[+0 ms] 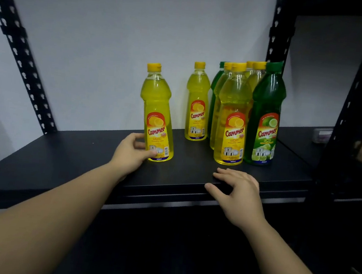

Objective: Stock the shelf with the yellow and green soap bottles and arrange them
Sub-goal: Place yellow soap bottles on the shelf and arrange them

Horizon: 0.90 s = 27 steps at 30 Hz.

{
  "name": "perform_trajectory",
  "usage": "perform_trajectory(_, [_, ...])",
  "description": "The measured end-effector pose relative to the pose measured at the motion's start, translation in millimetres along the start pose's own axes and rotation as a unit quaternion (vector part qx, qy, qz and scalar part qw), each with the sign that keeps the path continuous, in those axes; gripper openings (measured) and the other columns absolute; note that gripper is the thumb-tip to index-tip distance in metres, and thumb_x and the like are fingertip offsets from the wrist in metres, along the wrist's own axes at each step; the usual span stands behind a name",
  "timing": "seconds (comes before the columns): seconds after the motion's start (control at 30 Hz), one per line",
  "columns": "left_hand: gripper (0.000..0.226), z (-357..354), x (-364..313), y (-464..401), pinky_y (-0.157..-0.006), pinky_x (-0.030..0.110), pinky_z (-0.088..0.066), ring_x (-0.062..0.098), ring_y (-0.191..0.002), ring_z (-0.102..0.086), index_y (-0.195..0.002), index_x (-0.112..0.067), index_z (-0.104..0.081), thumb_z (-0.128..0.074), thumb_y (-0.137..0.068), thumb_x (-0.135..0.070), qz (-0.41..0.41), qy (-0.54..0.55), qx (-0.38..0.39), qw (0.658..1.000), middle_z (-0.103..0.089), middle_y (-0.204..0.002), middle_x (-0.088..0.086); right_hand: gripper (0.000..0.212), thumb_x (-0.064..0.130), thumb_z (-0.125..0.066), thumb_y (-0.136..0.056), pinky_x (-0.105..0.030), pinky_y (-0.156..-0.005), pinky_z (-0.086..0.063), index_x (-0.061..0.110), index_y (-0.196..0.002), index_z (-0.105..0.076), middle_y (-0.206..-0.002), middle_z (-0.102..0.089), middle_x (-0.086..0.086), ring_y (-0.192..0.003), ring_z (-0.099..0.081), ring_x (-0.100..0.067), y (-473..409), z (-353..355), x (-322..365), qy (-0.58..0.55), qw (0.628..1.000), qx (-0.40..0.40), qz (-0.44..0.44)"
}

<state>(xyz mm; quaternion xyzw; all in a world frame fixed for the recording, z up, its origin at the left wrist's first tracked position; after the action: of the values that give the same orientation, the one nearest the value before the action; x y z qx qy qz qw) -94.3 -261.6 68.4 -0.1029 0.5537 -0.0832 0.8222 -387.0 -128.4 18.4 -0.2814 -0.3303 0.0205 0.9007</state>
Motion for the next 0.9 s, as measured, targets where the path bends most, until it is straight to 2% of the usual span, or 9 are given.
perform_trajectory(0.1, [0.067,-27.9,-5.0,-11.9,-0.094,0.038,-0.056,0.012,-0.102,-0.071,-0.133,-0.020,-0.057,-0.092,-0.077,-0.029,-0.009,-0.006,0.012,1.000,-0.074,-0.109,-0.004,0.044,0.056,-0.073,-0.086,-0.026,-0.113,-0.017,0.035,-0.124,-0.073,-0.134,-0.063,0.021,-0.131,-0.046,-0.001,-1.5,-0.6,-1.6,0.009,1.000,0.002,0.001])
perform_trajectory(0.2, [0.070,-54.3,-13.1,-22.7,-0.089,0.031,-0.053,0.010,-0.104,-0.068,-0.140,-0.019,-0.053,-0.089,-0.081,-0.031,-0.023,-0.020,0.027,0.999,-0.071,-0.111,-0.005,0.039,0.051,-0.072,-0.088,-0.023,-0.111,-0.015,0.036,-0.124,-0.073,-0.134,-0.063,0.021,-0.130,-0.046,-0.001,-2.1,-2.4,-1.9,0.017,1.000,-0.002,0.007])
perform_trajectory(0.3, [0.069,-77.3,-18.8,-33.8,-0.095,0.034,-0.054,0.012,-0.106,-0.067,-0.142,-0.018,-0.054,-0.087,-0.083,-0.031,-0.033,-0.031,0.035,0.998,-0.071,-0.114,-0.003,0.038,0.049,-0.072,-0.089,-0.022,-0.112,-0.014,0.036,-0.124,-0.073,-0.134,-0.063,0.021,-0.131,-0.046,-0.002,-1.4,-3.0,-2.3,0.016,1.000,-0.005,0.008])
perform_trajectory(0.47, [0.068,-105.8,-25.8,-44.9,-0.091,0.031,-0.052,0.013,-0.104,-0.068,-0.142,-0.018,-0.054,-0.087,-0.083,-0.029,-0.025,-0.027,0.027,0.999,-0.069,-0.106,-0.007,0.039,0.051,-0.070,-0.090,-0.019,-0.110,-0.010,0.036,-0.126,-0.072,-0.136,-0.061,0.022,-0.133,-0.043,-0.001,-1.2,-2.4,-2.9,0.017,1.000,-0.004,0.011])
perform_trajectory(0.6, [0.070,-120.8,-28.6,-51.4,-0.095,0.035,-0.053,0.015,-0.108,-0.067,-0.144,-0.018,-0.052,-0.085,-0.085,-0.033,-0.030,-0.050,0.025,0.998,-0.068,-0.112,-0.004,0.039,0.051,-0.068,-0.091,-0.018,-0.110,-0.008,0.037,-0.128,-0.071,-0.137,-0.060,0.022,-0.133,-0.041,0.000,-1.2,-3.1,-3.7,0.017,1.000,-0.002,0.012])
perform_trajectory(0.9, [0.071,-125.9,-32.5,-53.0,-0.093,0.033,-0.050,0.016,-0.111,-0.065,-0.149,-0.017,-0.049,-0.081,-0.088,-0.037,-0.045,-0.104,0.020,0.993,-0.069,-0.125,0.002,0.039,0.052,-0.067,-0.091,-0.020,-0.111,-0.010,0.036,-0.127,-0.071,-0.137,-0.061,0.021,-0.133,-0.042,-0.001,-1.3,-3.8,-2.3,0.017,1.000,-0.006,0.011])
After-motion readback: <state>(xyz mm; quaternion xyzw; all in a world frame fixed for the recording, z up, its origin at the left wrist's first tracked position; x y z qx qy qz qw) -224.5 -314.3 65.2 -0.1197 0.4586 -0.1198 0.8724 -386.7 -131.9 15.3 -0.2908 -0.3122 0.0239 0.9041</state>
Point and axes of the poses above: each hand's wrist, its own y-axis away from the middle knuckle, its own z-axis out of the back of the hand, x = y × z, the point moved 1 cm from there along -y, towards the middle knuckle
